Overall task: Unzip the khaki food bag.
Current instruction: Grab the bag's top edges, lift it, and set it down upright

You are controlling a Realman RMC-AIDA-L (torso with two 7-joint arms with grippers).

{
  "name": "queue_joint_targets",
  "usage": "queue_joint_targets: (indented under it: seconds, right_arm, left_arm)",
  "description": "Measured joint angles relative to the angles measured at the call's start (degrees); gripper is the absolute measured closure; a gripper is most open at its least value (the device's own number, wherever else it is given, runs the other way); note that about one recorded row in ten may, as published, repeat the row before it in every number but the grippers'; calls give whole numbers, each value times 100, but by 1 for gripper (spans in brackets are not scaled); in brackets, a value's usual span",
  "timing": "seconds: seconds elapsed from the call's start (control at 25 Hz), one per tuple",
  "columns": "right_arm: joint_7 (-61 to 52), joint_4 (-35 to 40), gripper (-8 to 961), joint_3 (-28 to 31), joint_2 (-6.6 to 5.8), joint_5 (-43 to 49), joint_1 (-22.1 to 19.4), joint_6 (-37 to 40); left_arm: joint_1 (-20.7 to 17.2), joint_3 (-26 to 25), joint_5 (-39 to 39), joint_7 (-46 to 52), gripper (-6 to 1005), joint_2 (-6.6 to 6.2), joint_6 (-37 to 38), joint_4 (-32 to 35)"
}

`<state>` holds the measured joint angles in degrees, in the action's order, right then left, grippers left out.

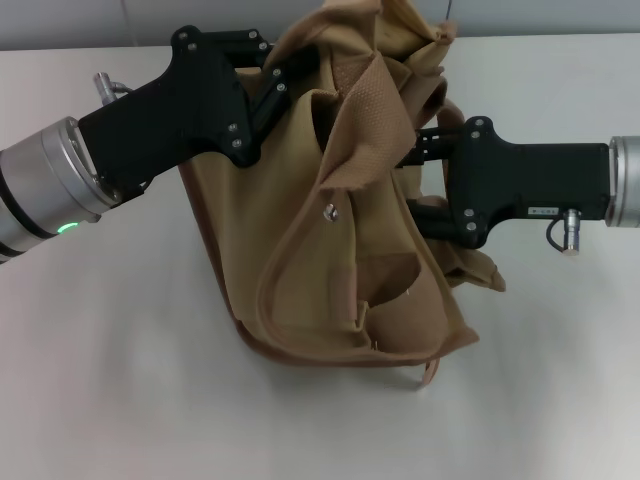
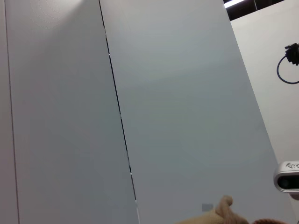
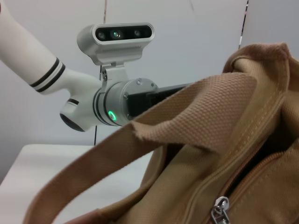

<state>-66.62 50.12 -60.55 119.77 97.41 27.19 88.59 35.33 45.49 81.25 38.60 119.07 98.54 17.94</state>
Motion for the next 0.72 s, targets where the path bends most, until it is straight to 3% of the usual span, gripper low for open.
queue_joint_targets:
  seconds: [0.28,0.72]
  right_arm:
    - [142,47,480,-363,-7,-73,15,-520]
    - [277,39,586,-757,-11,-590,66,-990]
  left_arm:
    - [0,4,1,7,893,0,4,-1]
    - [0,3,12,10,890,2,33,-1]
